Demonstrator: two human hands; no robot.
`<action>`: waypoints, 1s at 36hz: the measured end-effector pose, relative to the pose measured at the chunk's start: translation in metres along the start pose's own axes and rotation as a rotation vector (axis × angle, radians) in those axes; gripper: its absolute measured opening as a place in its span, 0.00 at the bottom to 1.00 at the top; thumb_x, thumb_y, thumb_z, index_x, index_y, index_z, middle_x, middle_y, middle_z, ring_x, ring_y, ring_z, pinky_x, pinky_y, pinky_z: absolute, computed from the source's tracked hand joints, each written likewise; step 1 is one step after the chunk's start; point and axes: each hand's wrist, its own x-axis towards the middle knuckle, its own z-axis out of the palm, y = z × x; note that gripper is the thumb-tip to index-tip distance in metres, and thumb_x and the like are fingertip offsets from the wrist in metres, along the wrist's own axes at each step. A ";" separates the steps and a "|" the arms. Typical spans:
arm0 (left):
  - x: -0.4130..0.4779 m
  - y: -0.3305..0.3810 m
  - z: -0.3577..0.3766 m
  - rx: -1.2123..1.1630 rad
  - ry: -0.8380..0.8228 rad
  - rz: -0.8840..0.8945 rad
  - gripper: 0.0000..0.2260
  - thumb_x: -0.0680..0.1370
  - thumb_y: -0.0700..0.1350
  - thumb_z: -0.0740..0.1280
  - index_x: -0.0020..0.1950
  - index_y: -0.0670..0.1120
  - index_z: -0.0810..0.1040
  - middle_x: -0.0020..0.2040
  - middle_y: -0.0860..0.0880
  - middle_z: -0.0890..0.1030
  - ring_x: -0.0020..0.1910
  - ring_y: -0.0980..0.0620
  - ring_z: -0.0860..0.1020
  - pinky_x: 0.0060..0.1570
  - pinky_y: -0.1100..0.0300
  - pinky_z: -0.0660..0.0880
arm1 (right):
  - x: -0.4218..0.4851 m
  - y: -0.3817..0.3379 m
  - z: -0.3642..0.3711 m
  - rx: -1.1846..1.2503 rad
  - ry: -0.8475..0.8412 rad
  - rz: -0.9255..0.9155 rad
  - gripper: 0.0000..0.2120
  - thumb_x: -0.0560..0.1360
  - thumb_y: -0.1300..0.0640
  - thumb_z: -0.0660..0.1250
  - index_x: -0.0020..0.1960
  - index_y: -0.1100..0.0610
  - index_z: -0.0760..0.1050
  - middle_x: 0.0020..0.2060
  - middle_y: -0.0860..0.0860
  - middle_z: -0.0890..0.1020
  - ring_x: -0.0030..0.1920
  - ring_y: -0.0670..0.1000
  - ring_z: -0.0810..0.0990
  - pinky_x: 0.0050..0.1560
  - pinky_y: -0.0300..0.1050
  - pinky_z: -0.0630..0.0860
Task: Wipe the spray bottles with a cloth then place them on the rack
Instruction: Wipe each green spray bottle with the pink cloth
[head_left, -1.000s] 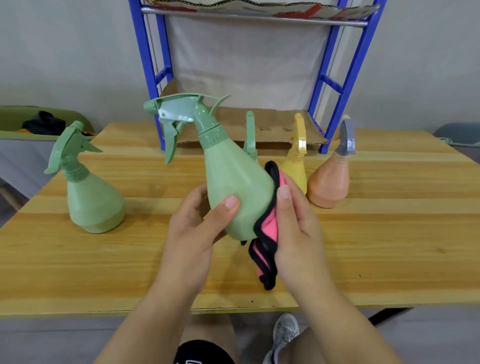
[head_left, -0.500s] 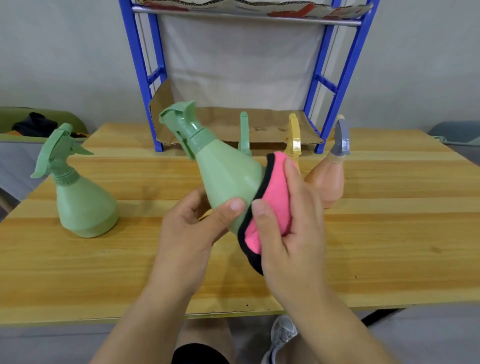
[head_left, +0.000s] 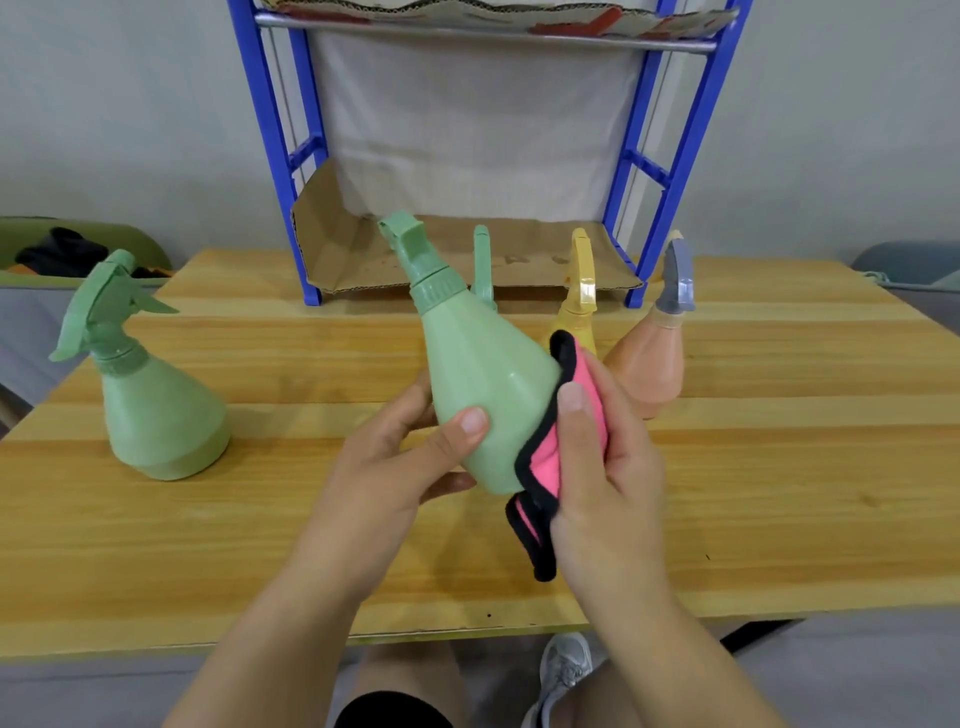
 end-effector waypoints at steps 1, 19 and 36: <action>0.000 0.000 0.001 -0.003 0.004 0.006 0.24 0.66 0.58 0.70 0.60 0.54 0.79 0.56 0.49 0.83 0.54 0.49 0.81 0.50 0.51 0.79 | -0.001 0.002 0.001 -0.062 0.019 -0.038 0.29 0.74 0.37 0.59 0.72 0.49 0.68 0.62 0.39 0.76 0.64 0.41 0.73 0.63 0.42 0.72; -0.002 0.004 0.001 -0.091 -0.009 0.101 0.28 0.65 0.58 0.75 0.63 0.50 0.77 0.57 0.48 0.82 0.54 0.49 0.81 0.47 0.59 0.78 | 0.003 -0.013 -0.003 0.355 -0.040 0.197 0.23 0.72 0.44 0.60 0.61 0.55 0.77 0.50 0.50 0.85 0.51 0.49 0.84 0.44 0.38 0.80; -0.006 0.003 0.003 -0.228 0.091 0.179 0.37 0.52 0.56 0.82 0.58 0.48 0.76 0.52 0.48 0.84 0.53 0.49 0.82 0.44 0.61 0.79 | 0.006 -0.018 -0.007 0.259 -0.160 0.110 0.20 0.76 0.42 0.62 0.63 0.50 0.76 0.55 0.47 0.83 0.55 0.47 0.82 0.51 0.42 0.80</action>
